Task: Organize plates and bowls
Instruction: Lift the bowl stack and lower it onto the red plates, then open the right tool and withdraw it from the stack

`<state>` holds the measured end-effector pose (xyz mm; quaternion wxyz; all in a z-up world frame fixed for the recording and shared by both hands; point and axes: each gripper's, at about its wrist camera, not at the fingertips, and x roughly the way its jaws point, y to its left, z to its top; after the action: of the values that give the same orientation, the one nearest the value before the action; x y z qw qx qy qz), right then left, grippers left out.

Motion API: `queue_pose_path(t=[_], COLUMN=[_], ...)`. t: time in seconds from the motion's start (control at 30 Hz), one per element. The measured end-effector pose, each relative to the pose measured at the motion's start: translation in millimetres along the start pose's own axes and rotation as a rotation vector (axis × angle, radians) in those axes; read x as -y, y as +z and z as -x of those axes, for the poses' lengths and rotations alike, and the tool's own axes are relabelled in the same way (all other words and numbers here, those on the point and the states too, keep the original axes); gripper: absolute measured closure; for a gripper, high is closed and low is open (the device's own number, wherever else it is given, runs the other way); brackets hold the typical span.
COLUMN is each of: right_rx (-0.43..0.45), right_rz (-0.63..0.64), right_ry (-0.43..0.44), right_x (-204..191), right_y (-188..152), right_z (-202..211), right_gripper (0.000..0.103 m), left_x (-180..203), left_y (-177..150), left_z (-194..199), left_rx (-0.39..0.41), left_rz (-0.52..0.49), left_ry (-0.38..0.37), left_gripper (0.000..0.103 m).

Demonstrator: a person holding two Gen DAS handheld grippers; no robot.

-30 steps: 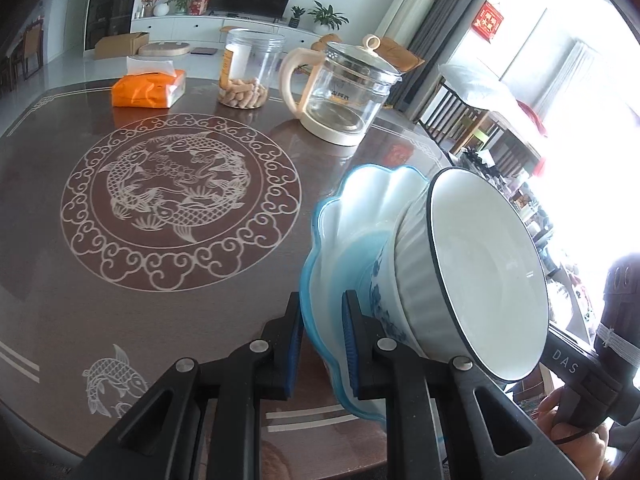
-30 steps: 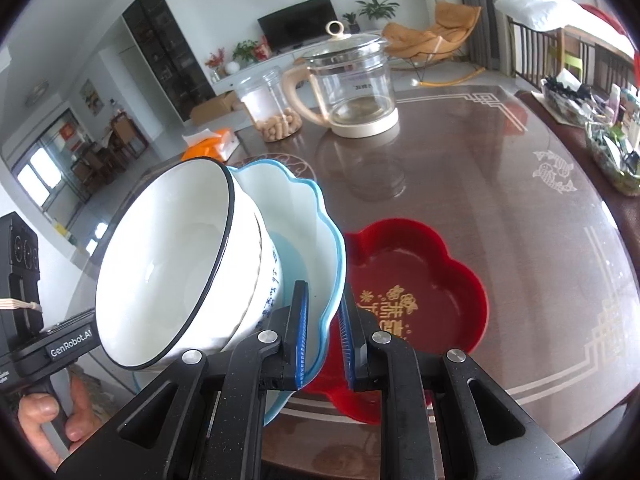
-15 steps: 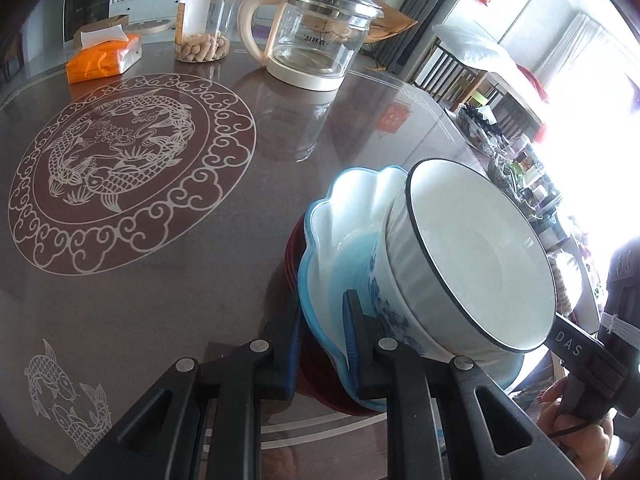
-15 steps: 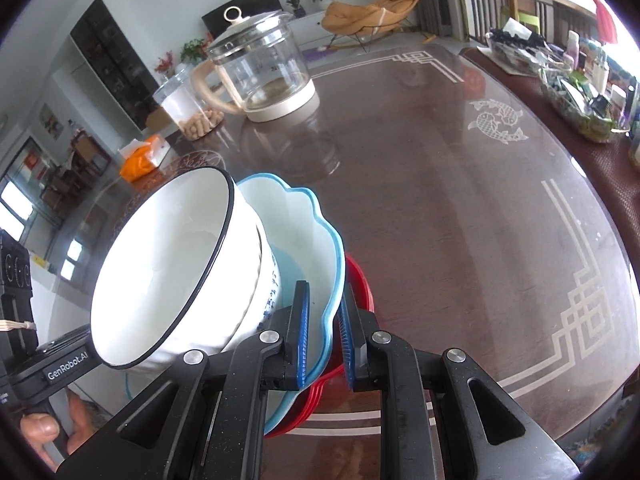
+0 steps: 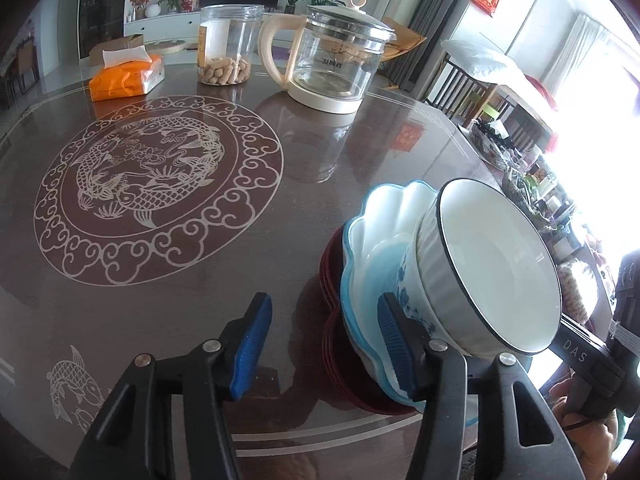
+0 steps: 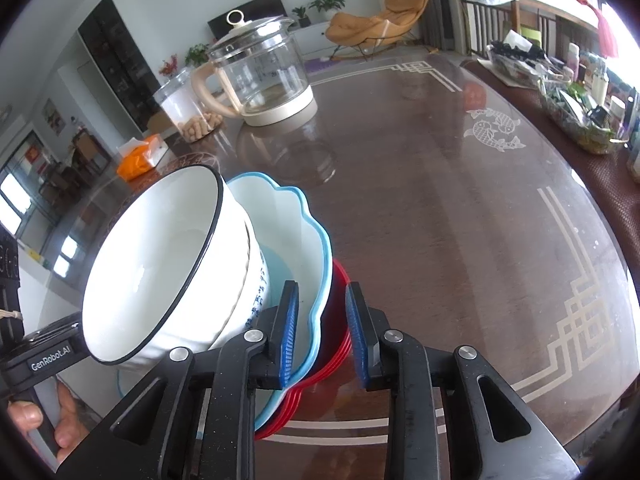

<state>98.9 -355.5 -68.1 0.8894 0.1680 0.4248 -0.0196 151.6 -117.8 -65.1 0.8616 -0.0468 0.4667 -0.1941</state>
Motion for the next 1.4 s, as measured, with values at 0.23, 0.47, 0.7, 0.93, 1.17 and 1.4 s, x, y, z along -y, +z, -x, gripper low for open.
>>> queue_pose_path(t=[0.23,0.47,0.7,0.93,1.17,1.4], right_rx=[0.067,0.110,0.136,0.150,0.178,0.207], right_rz=[-0.020,0.011,0.022,0.037,0.064,0.071], right_ry=[-0.020,-0.102,-0.176,-0.228,-0.304,-0.356], right_x=[6.2,-3.2,-4.6,-9.3,-18.6,-26.4], right_y=[-3.0,-6.7,-11.7,-15.6,-20.6,-26.3], right_z=[22.8,40.5,55.9,66.6,79.5,98.1], right_gripper=[0.045,0.038,0.038,0.036,0.034,0.032], left_x=[-10.0,-11.6,-7.2,-1.0,2.0,-1.2], left_y=[-5.1,-14.7,-21.3,-27.6,-34.4,-41.8], left_z=[29.1,35.9,49.8,63.0,84.9,111.0], left_rx=[0.093,0.091,0.125,0.158,0.219,0.266], left_rz=[-0.033,-0.053,-0.078,-0.126,-0.160,-0.148], left_ry=[0.099,0.144,0.178,0.228,0.265,0.300], left_gripper=[0.025,0.024,0.023,0.018,0.002,0.002])
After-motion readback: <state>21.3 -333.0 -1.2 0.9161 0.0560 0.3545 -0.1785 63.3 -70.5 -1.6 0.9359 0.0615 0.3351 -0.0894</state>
